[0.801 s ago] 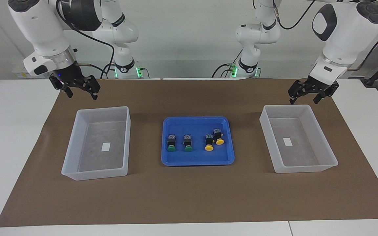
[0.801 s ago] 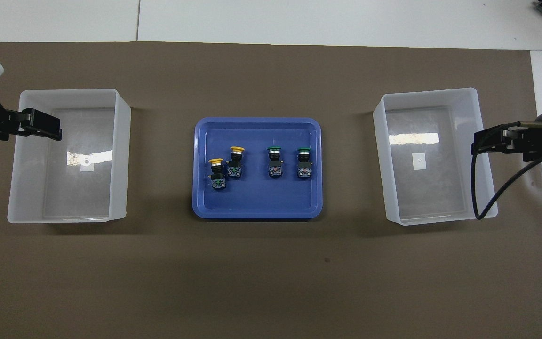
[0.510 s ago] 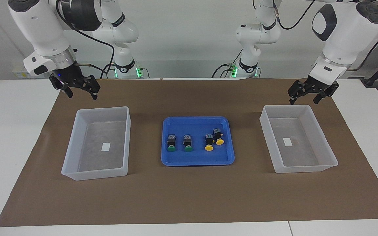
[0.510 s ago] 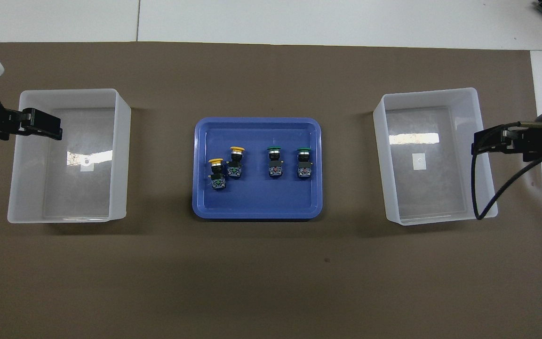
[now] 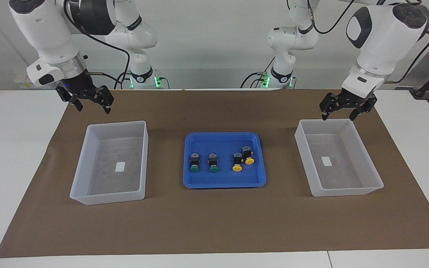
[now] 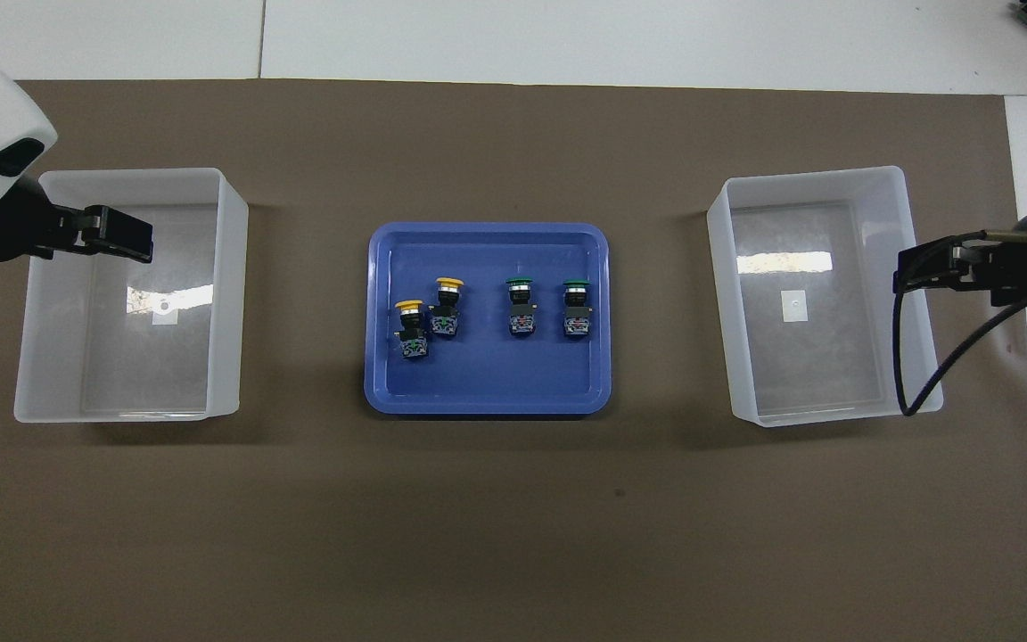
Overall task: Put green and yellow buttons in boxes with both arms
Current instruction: 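Reach the left gripper to the nearest yellow button on the tray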
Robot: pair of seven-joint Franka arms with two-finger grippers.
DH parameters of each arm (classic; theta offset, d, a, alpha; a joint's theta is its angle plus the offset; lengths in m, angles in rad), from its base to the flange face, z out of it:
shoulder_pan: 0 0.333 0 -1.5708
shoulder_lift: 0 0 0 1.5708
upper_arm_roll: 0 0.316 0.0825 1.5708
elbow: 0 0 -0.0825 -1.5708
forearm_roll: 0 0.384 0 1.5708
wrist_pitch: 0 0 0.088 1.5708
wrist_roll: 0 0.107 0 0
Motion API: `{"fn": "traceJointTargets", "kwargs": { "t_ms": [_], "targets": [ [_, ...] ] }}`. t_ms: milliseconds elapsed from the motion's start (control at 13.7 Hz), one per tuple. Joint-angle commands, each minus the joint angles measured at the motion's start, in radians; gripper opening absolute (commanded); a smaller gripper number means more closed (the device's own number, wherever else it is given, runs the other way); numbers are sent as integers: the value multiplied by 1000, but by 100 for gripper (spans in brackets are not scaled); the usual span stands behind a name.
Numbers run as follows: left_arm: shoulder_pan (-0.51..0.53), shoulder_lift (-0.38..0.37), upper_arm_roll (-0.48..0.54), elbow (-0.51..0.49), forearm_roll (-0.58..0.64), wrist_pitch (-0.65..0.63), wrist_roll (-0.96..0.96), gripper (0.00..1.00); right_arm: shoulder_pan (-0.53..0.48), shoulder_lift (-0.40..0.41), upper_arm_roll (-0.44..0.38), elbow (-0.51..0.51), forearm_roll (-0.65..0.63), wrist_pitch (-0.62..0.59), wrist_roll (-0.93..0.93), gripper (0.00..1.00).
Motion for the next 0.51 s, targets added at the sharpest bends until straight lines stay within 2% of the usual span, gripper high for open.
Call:
{"fn": "traceJointTargets", "kwargs": {
  "t_ms": [0, 437],
  "targets": [
    [-56, 3, 10, -22, -8, 51, -85, 100, -16, -16, 10, -16, 20, 1, -31, 100],
    [-176, 80, 10, -45, -11, 145, -277, 100, -18, -16, 9, -16, 22, 1, -31, 100]
  ]
}}
